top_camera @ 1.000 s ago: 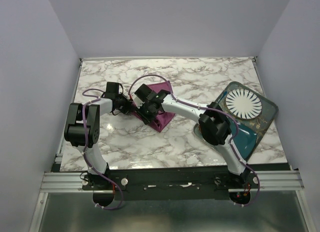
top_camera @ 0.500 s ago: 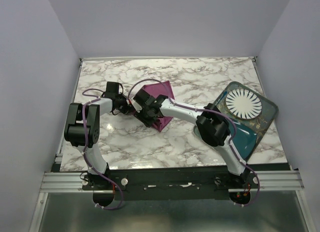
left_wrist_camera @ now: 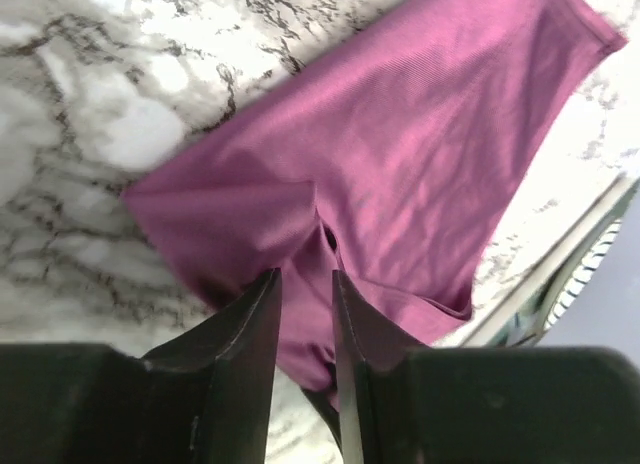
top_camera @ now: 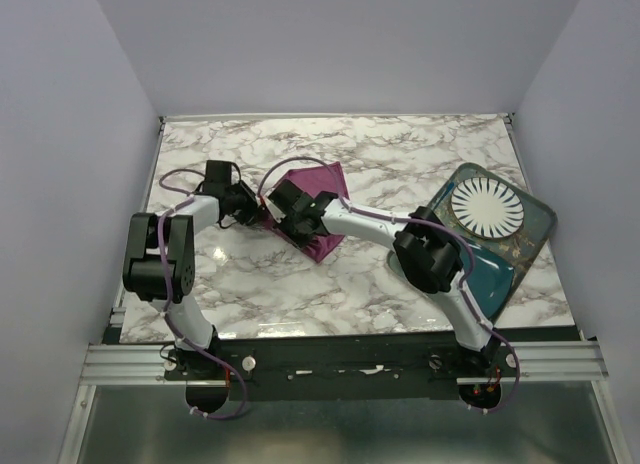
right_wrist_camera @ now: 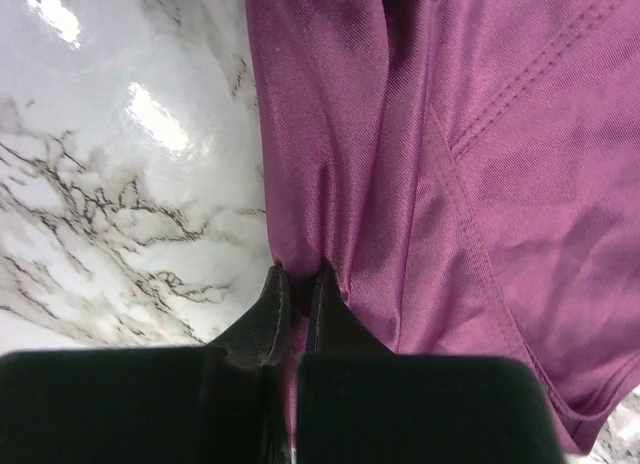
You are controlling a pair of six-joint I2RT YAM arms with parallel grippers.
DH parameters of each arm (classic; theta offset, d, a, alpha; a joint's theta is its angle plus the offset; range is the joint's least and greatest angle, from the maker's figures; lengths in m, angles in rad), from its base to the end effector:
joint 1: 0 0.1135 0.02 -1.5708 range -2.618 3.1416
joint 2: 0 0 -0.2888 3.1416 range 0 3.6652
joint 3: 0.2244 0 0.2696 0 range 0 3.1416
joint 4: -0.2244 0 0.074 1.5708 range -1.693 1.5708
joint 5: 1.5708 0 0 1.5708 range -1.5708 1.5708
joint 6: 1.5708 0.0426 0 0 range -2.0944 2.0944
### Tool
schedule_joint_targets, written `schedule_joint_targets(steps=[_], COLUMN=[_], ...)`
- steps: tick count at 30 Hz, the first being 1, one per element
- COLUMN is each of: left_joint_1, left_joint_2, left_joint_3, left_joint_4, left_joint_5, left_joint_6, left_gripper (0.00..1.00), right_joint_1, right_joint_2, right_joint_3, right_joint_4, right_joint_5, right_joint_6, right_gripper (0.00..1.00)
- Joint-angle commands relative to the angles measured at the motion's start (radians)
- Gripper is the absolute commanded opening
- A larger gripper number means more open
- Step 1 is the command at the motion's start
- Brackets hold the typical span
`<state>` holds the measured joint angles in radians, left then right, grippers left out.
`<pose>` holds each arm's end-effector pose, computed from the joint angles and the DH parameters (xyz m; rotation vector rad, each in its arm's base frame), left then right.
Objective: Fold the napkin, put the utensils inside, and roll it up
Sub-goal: Roll the napkin with the utensil
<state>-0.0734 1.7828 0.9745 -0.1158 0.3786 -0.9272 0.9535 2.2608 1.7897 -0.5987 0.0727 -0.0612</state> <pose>0.3720 -0.0431 0.1566 -0.9316 2.4543 -0.8615 0.3042 0.4232 0.1682 -1.2667 2.3295 0.2057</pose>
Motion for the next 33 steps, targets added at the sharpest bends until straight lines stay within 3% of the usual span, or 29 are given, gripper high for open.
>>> schedule_joint_targets(steps=[1, 5, 8, 9, 13, 20, 26, 33], left_joint_1=[0.037, 0.043, 0.04, 0.038, 0.009, -0.071, -0.104, -0.138], left_joint_2=[-0.146, -0.27, -0.305, -0.315, -0.341, -0.223, -0.178, -0.122], left_joint_3=[0.018, -0.023, -0.103, -0.14, -0.207, -0.177, -0.148, -0.057], left_joint_4=[-0.14, -0.208, -0.219, -0.223, -0.165, -0.117, -0.173, -0.255], left_joint_5=[-0.02, -0.069, -0.024, -0.023, -0.006, 0.005, -0.112, -0.276], left_joint_6=[0.123, 0.169, 0.133, 0.125, 0.062, -0.041, -0.104, -0.067], left_gripper=[0.4, 0.48, 0.73, 0.74, 0.72, 0.68, 0.67, 0.52], right_joint_1=[-0.027, -0.074, -0.128, -0.146, -0.191, -0.249, -0.282, -0.294], right_joint_2=[0.105, 0.1, 0.097, 0.103, 0.108, 0.151, 0.158, 0.155], right_joint_3=[-0.046, -0.041, -0.065, -0.07, -0.107, -0.147, -0.191, -0.202], right_joint_4=[-0.039, -0.021, 0.039, 0.051, 0.114, 0.214, 0.301, 0.355], right_joint_5=[-0.256, -0.5, -0.663, -0.686, -0.806, -0.968, -1.039, -1.096], right_joint_6=[0.118, 0.184, 0.248, 0.259, 0.337, 0.417, 0.463, 0.459], right_gripper=[0.01, 0.01, 0.01, 0.01, 0.01, 0.01, 0.01, 0.01])
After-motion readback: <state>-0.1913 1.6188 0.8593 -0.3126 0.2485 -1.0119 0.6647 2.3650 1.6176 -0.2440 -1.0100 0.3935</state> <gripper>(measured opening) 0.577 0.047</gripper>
